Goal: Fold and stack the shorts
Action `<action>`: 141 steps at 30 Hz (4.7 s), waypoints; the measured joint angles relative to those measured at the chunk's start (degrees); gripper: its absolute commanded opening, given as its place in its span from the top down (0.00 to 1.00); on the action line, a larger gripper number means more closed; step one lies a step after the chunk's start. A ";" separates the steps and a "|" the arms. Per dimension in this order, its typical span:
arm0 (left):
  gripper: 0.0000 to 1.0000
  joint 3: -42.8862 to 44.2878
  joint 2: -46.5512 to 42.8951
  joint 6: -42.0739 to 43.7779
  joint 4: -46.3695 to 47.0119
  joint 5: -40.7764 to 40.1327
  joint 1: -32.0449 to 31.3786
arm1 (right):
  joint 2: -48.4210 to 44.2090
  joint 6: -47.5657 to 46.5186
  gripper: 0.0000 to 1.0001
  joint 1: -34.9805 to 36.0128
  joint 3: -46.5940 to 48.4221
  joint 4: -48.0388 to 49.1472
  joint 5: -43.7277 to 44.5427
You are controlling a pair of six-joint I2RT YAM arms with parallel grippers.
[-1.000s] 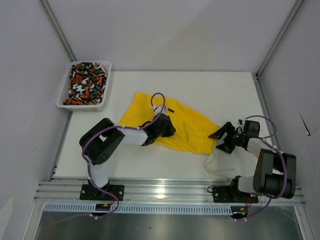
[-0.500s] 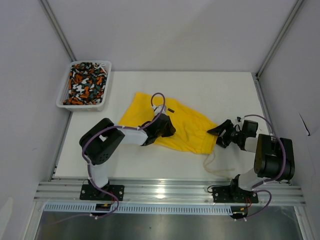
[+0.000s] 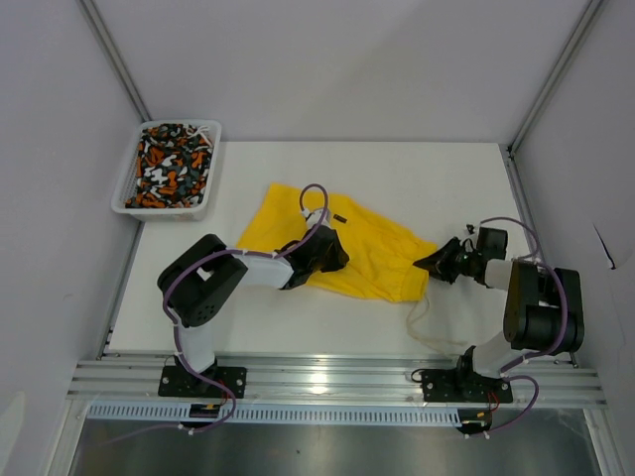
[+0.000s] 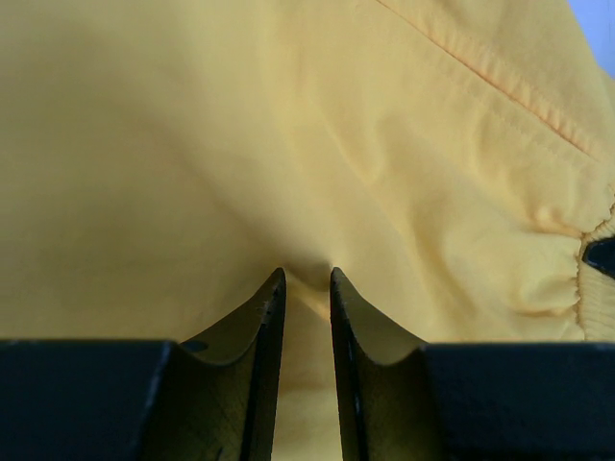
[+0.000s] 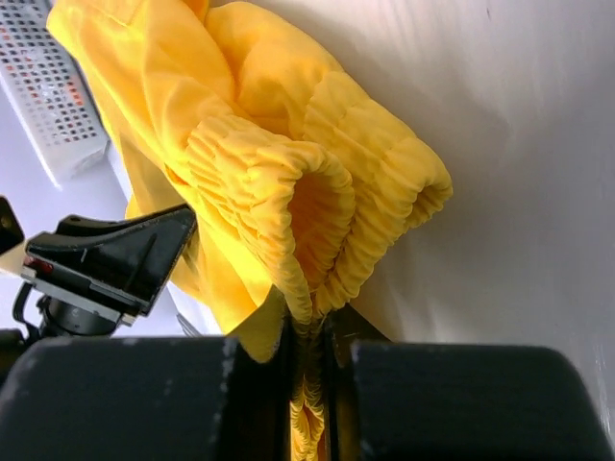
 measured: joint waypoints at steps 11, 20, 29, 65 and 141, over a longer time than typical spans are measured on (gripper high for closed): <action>0.72 -2.19 -1.51 -1.25 1.16 -4.13 -4.20 | -5.79 -10.69 1.00 1.57 18.99 -31.89 7.74; 0.71 -2.08 -2.43 -1.60 -0.66 -6.88 -6.75 | -6.86 -10.91 1.00 8.07 38.07 -49.03 12.68; 0.71 1.38 -2.40 -4.24 -2.84 -6.64 -9.14 | 0.63 -10.27 1.00 14.27 55.98 -59.14 16.37; 0.15 -14.40 -28.65 6.47 -22.71 7.17 31.47 | 15.89 -10.54 1.00 25.20 77.35 -74.69 26.64; 0.67 -23.63 -28.72 11.43 -15.10 14.60 28.70 | 43.93 12.33 0.16 56.65 86.05 -50.25 45.70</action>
